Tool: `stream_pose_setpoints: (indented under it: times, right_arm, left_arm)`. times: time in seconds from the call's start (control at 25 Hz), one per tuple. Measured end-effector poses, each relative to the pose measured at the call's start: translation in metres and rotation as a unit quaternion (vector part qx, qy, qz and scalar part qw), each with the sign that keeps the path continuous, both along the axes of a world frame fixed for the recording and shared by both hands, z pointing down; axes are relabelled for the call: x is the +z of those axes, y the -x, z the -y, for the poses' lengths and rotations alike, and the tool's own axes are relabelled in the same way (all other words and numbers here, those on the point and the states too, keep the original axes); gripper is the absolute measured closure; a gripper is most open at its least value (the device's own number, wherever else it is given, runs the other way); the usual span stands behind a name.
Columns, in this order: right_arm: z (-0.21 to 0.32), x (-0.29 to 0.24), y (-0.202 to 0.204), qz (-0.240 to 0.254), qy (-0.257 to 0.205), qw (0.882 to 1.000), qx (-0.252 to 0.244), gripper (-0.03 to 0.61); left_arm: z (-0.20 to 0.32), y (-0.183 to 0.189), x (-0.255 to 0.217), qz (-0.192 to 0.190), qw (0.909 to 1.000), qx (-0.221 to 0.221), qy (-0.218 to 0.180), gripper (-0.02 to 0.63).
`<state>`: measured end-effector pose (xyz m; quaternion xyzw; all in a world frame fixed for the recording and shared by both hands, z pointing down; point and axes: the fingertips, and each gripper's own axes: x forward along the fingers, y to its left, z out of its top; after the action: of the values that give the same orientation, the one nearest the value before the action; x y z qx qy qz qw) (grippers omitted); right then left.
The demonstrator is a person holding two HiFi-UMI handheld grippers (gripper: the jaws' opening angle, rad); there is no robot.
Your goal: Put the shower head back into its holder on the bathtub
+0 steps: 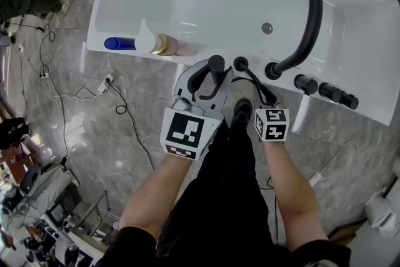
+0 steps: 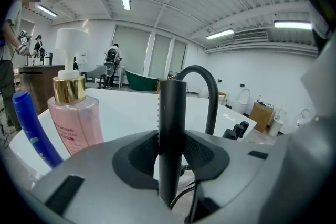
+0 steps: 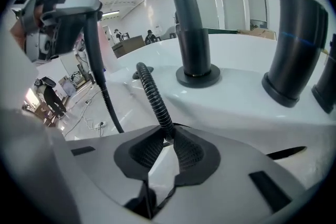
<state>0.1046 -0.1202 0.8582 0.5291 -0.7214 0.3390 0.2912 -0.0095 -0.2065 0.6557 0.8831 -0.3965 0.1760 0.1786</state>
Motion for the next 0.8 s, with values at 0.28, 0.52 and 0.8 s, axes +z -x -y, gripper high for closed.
stream_pose_setpoints:
  times: [0.28,0.52,0.8]
  right_arm:
    - [-0.007,-0.069,0.016,0.018,0.007,0.998,-0.052,0.508]
    - [0.031,-0.093,0.034,0.022,0.044,0.996,-0.079,0.506]
    - [0.05,-0.084,0.048,0.012,0.097,0.991,-0.093,0.505]
  left_arm:
    - [0.009,0.007,-0.047,-0.002,0.9999,-0.006,-0.011,0.471]
    - [0.035,-0.003,-0.108,-0.022,0.9986,0.001,-0.048,0.471]
    - [0.047,0.004,-0.129,-0.033,0.9979,-0.016,-0.054,0.471]
